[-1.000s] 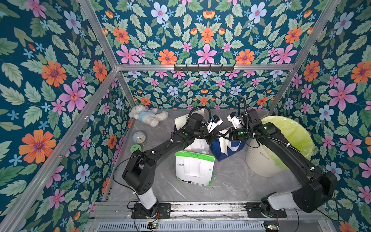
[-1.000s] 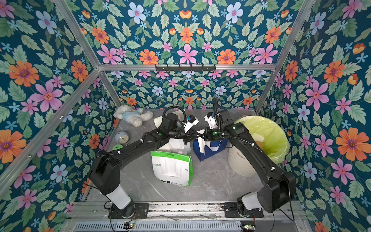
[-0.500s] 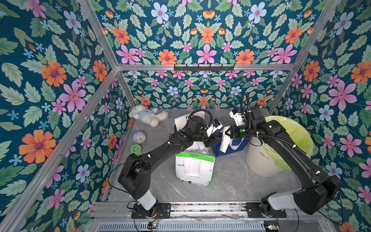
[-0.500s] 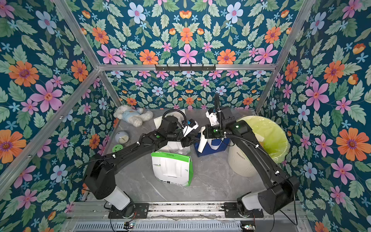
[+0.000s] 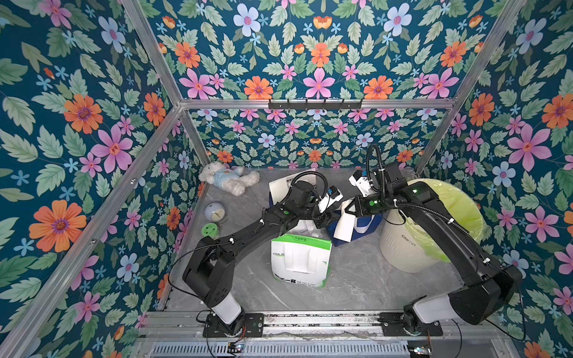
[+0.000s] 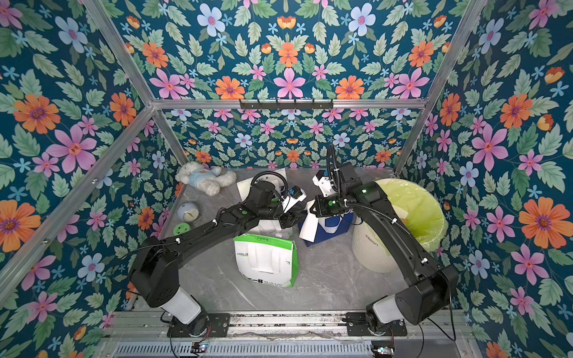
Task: Shred takeout receipts and throw away
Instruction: Tear off the takeout receipt from the takeout bag.
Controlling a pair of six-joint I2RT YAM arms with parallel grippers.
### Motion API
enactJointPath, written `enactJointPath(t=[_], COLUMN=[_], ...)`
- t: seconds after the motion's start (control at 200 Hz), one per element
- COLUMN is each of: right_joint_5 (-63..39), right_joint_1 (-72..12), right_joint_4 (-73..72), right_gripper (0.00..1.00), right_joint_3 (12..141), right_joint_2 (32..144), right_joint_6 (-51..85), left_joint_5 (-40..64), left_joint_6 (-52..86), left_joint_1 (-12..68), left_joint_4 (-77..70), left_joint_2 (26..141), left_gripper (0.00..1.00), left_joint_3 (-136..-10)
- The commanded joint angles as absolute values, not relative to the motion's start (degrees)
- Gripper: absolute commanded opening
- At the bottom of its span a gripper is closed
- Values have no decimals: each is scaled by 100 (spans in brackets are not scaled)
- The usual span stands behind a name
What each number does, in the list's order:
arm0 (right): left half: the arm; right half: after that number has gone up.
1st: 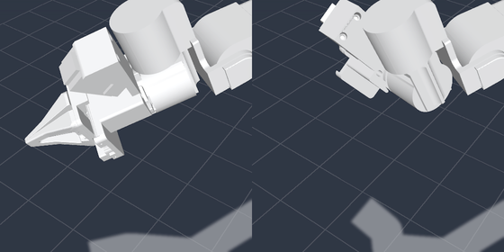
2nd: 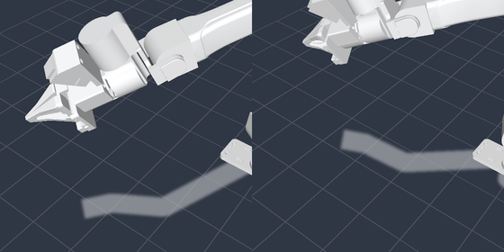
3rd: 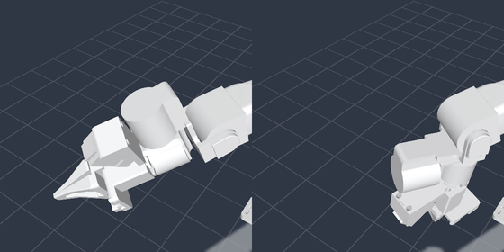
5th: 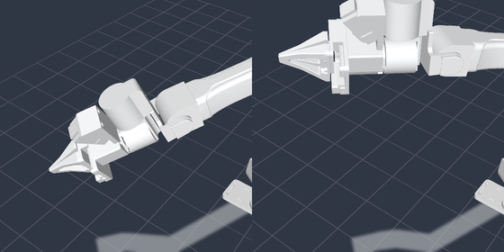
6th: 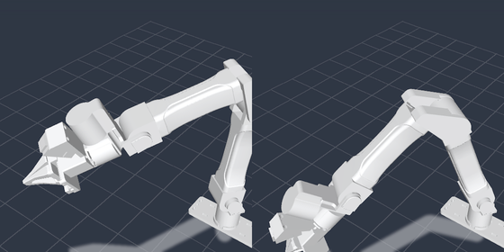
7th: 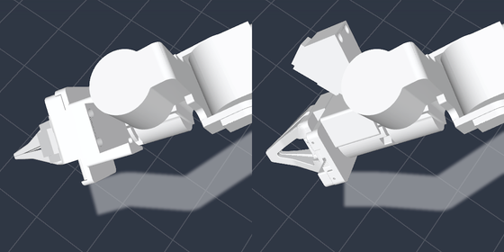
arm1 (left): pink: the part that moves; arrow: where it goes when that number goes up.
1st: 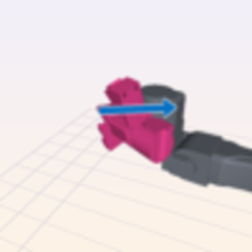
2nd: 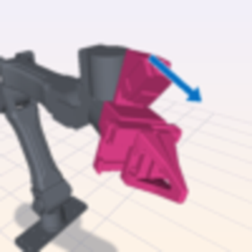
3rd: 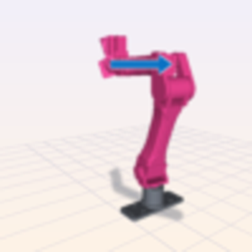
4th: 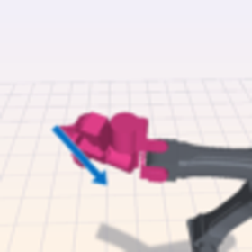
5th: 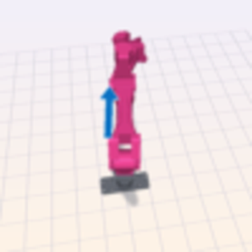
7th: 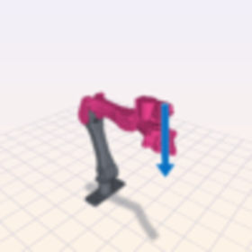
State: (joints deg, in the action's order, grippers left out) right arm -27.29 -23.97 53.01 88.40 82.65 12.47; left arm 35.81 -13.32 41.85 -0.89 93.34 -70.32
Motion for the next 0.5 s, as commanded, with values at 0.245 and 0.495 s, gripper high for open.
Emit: enactJointPath(t=[0.245,0.495], right_joint_5=[-3303,-3323], right_joint_1=[-2398,-2400], right_joint_4=[5126,4894], right_gripper=[0,0], right_joint_3=[8860,8682], right_joint_2=[8136,8017], right_joint_6=[1366,1524], left_joint_5=[4034,3942], left_joint_6=[-1155,-693], left_joint_1=[4283,4340], left_joint_4=[-527,-923], left_joint_2=[9604,10026], left_gripper=[34,8], left_joint_3=[-7215,-7298])
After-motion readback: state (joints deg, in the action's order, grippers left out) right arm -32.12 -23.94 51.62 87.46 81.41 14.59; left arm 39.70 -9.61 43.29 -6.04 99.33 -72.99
